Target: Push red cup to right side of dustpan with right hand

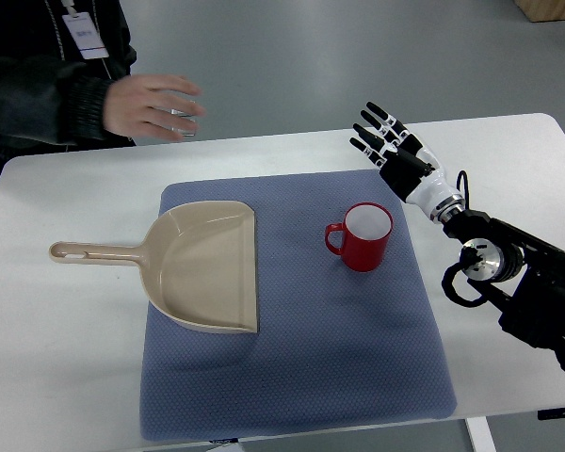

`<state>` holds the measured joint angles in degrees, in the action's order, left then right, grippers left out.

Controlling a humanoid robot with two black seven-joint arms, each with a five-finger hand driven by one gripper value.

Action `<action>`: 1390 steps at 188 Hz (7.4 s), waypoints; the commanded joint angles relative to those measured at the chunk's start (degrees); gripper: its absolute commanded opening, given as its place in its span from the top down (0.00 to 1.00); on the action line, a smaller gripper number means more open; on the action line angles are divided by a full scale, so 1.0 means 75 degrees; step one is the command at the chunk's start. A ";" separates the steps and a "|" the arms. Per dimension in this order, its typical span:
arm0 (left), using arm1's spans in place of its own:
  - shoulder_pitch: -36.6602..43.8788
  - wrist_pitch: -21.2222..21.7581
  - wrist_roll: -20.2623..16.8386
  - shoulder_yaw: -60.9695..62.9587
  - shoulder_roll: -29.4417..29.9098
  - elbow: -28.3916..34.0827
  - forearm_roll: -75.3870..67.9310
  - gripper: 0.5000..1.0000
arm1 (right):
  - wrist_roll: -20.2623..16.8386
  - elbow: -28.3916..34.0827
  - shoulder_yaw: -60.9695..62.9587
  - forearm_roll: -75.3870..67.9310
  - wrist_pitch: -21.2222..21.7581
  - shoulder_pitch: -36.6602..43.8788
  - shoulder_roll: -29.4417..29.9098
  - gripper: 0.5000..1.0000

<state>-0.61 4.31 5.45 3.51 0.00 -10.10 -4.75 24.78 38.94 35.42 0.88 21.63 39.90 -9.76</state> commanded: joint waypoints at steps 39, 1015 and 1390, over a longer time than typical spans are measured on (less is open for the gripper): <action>-0.0001 0.0000 0.0000 -0.0011 0.0000 0.0011 0.0000 0.00 | -0.0011 0.0011 -0.0012 0.0011 0.0233 0.0000 -0.0012 0.13; 0.0011 0.0000 0.0000 -0.0035 0.0000 0.0011 0.0000 0.00 | 0.1362 0.0082 -0.0750 0.5238 -0.0130 -0.0785 0.1172 0.14; 0.0011 0.0000 0.0011 0.0000 0.0000 -0.0024 0.0000 0.00 | 0.1020 0.0035 -0.0012 0.0703 0.0526 -0.0199 -0.0199 0.13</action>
<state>-0.52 4.31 5.45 3.52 0.00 -10.21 -4.75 32.60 39.33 35.31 11.67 25.25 38.43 -11.35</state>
